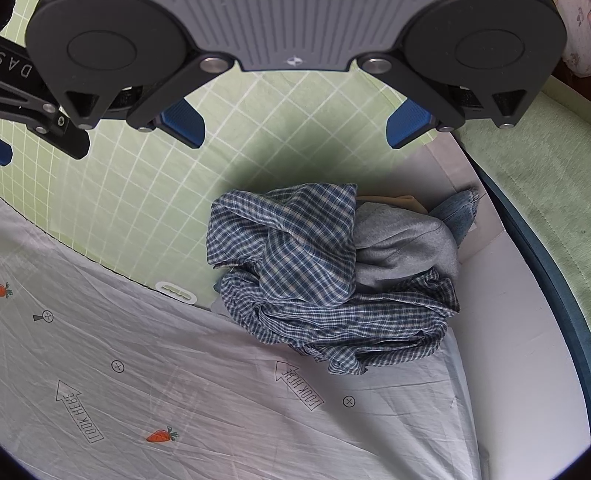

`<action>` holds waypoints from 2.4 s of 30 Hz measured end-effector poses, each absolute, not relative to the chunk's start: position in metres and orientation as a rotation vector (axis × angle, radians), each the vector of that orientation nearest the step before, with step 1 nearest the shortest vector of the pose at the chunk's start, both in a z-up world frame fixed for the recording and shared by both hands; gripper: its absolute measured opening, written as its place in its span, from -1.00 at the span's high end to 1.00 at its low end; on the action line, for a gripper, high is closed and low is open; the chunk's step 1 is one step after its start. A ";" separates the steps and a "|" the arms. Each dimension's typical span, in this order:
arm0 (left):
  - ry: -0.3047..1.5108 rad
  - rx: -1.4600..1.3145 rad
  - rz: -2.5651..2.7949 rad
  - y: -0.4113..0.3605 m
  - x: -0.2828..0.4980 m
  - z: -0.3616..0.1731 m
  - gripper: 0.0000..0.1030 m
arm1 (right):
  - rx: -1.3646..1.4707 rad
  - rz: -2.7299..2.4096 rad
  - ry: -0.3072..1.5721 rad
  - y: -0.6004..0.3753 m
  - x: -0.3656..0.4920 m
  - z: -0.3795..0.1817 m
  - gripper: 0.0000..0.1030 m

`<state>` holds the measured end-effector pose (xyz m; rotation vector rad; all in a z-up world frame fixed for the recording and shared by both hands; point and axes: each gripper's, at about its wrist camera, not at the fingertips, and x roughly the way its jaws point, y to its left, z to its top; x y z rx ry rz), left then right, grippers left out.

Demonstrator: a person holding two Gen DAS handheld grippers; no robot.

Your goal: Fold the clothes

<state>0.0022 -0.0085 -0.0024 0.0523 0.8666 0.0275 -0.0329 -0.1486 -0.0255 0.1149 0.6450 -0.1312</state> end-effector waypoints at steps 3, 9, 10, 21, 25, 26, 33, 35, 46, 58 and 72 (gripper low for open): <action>0.868 0.052 0.030 -0.009 0.002 -0.002 -1.00 | 0.114 -0.130 0.645 -0.148 -0.033 -0.025 -1.00; 0.873 0.053 0.030 -0.009 0.003 -0.002 -1.00 | 0.112 -0.131 0.648 -0.147 -0.032 -0.025 -1.00; 0.873 0.053 0.030 -0.009 0.002 -0.002 -1.00 | 0.113 -0.132 0.648 -0.146 -0.031 -0.025 -1.00; 0.876 0.054 0.030 -0.008 0.002 -0.002 -1.00 | 0.111 -0.131 0.647 -0.145 -0.033 -0.026 -1.00; 0.877 0.054 0.030 -0.008 0.002 -0.002 -1.00 | 0.112 -0.132 0.646 -0.145 -0.033 -0.026 -1.00; 0.878 0.054 0.030 -0.007 0.003 -0.002 -1.00 | 0.112 -0.133 0.647 -0.145 -0.033 -0.026 -1.00; 0.882 0.052 0.035 -0.007 0.003 -0.002 -1.00 | 0.112 -0.132 0.648 -0.143 -0.033 -0.026 -1.00; 0.883 0.052 0.035 -0.007 0.003 -0.002 -1.00 | 0.113 -0.132 0.649 -0.143 -0.033 -0.026 -1.00; 0.895 0.051 0.036 -0.006 0.005 -0.004 -1.00 | 0.114 -0.131 0.655 -0.142 -0.031 -0.027 -1.00; 0.890 0.013 0.090 0.010 0.039 0.002 -1.00 | 0.074 -0.122 0.653 -0.146 0.007 -0.029 -1.00; 0.913 -0.113 0.241 0.073 0.157 -0.006 -1.00 | 0.041 -0.113 0.710 -0.167 0.112 -0.044 -1.00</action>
